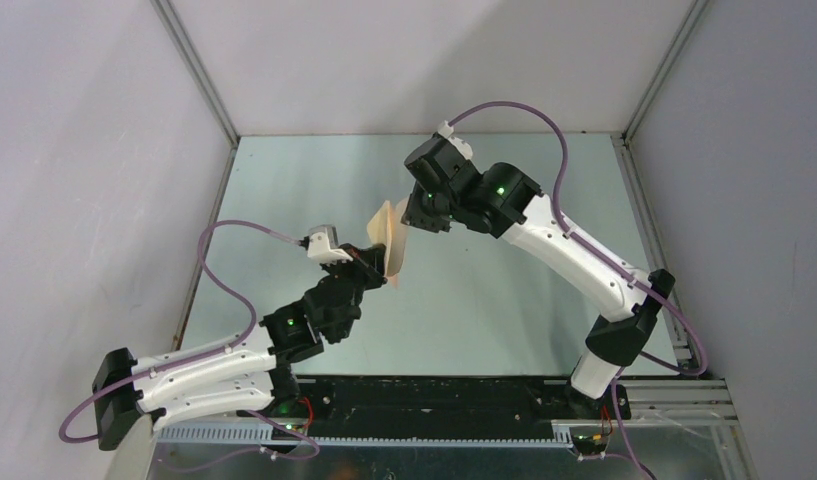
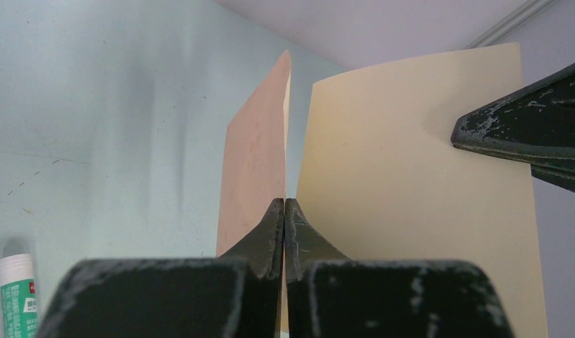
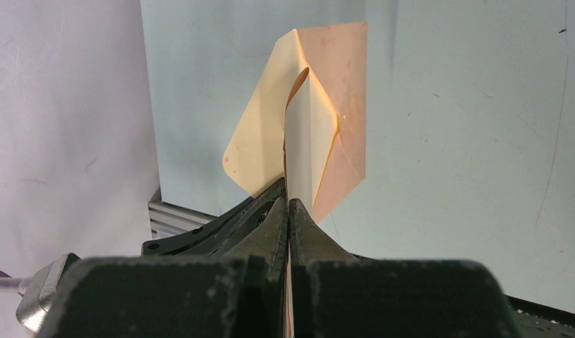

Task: Place the letter into the envelope and seal it
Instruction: Place the letter in the envelope.

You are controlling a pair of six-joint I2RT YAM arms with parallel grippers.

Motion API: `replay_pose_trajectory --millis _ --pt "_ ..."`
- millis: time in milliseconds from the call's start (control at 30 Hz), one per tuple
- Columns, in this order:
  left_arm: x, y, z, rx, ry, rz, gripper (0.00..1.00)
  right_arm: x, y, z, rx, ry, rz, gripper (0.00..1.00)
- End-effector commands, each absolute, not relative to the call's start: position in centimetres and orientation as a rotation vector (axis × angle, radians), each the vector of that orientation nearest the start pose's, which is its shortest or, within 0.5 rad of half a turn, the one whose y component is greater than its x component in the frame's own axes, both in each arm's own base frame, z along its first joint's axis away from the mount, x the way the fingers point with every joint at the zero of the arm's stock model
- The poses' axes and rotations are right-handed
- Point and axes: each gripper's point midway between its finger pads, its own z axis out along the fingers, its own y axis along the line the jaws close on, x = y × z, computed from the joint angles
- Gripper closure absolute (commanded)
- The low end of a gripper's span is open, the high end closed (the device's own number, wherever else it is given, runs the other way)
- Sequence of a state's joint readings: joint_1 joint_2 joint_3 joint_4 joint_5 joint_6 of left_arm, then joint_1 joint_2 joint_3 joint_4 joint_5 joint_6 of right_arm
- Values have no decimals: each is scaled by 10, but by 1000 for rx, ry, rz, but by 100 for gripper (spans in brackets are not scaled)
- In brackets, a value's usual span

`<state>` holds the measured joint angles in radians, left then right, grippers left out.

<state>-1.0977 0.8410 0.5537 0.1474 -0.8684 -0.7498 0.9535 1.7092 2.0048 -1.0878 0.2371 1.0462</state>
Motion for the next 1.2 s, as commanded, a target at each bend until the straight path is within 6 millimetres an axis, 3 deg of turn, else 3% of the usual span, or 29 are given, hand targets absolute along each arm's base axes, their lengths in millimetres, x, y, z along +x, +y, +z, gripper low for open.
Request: replay_pose_trajectory --millis 0,200,733,1167 --pt "238 -210 250 -370 1628 -672 100 266 358 329 250 2375 745 100" --pt "238 -210 251 -371 1626 -679 100 267 361 333 243 2363 756 100" --pt "237 -209 251 -372 1623 -681 100 264 373 311 214 2416 726 100" --pt "236 -210 252 -370 1623 -692 100 265 378 328 213 2378 782 100"
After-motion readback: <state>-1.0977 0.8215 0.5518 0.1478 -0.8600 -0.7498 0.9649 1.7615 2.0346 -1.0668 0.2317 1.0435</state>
